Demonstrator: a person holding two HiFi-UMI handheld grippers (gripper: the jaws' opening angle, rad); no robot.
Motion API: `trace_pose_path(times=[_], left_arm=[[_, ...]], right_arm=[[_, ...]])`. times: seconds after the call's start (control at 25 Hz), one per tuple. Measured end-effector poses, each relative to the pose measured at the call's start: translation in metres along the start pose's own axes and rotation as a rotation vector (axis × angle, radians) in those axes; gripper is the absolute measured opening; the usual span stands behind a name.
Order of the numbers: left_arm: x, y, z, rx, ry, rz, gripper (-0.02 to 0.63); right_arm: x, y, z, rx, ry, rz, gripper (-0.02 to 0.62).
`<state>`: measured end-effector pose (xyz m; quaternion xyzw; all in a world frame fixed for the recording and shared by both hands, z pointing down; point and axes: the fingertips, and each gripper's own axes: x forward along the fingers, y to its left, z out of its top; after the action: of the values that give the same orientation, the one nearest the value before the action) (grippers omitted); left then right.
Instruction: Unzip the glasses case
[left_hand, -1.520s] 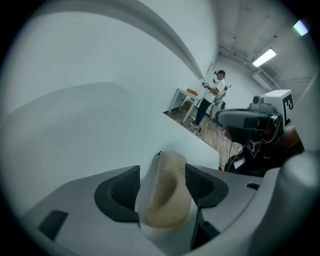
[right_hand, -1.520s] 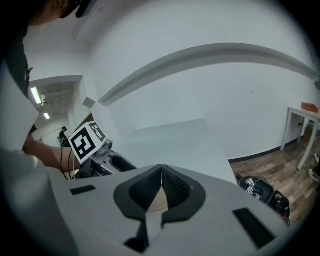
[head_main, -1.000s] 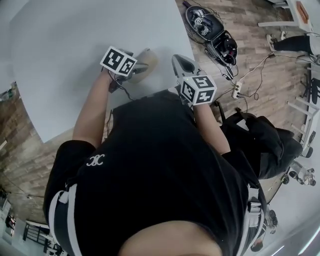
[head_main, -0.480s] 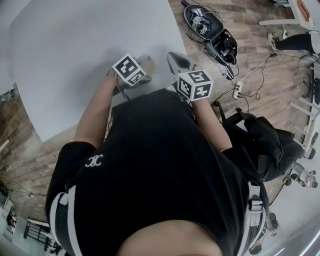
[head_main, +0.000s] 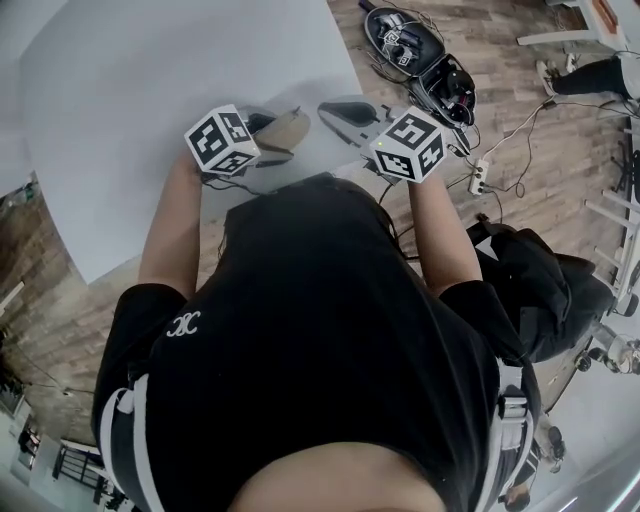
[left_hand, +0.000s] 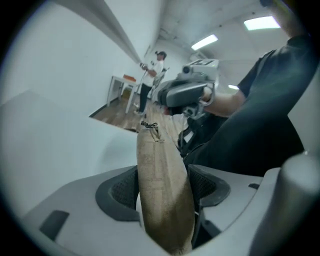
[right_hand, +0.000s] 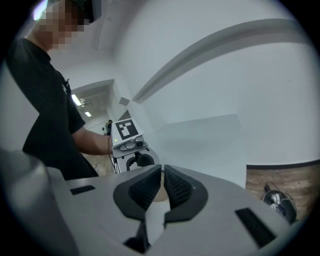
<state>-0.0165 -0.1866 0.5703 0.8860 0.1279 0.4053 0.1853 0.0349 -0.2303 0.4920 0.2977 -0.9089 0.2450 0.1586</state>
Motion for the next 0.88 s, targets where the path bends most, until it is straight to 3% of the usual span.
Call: trace_pose_path(times=[0.16, 0.28, 0.44, 0.56, 0.76, 0.88], left_arm=[[-0.042, -0.043, 0.045, 0.096, -0.153, -0.150, 0.301], [-0.062, -0.066, 0.065, 0.176, -0.183, -0.167, 0.301], [-0.072, -0.077, 0.069, 0.255, -0.136, -0.124, 0.301], [-0.074, -0.080, 0.072, 0.282, -0.117, -0.103, 0.301], [-0.077, -0.076, 0.068, 0.300, -0.071, -0.074, 0.301], [-0.076, -0.076, 0.064, 0.305, -0.050, -0.061, 0.301]], right_arm=[[-0.022, 0.014, 0.051, -0.073, -0.075, 0.148, 0.017], [-0.036, 0.030, 0.087, -0.078, -0.153, 0.257, 0.018], [-0.039, 0.058, 0.105, -0.080, -0.160, 0.435, 0.034], [-0.034, 0.070, 0.100, -0.086, -0.103, 0.530, 0.106], [-0.025, 0.084, 0.083, -0.106, 0.005, 0.626, 0.107], [-0.023, 0.087, 0.079, -0.127, 0.043, 0.630, 0.092]])
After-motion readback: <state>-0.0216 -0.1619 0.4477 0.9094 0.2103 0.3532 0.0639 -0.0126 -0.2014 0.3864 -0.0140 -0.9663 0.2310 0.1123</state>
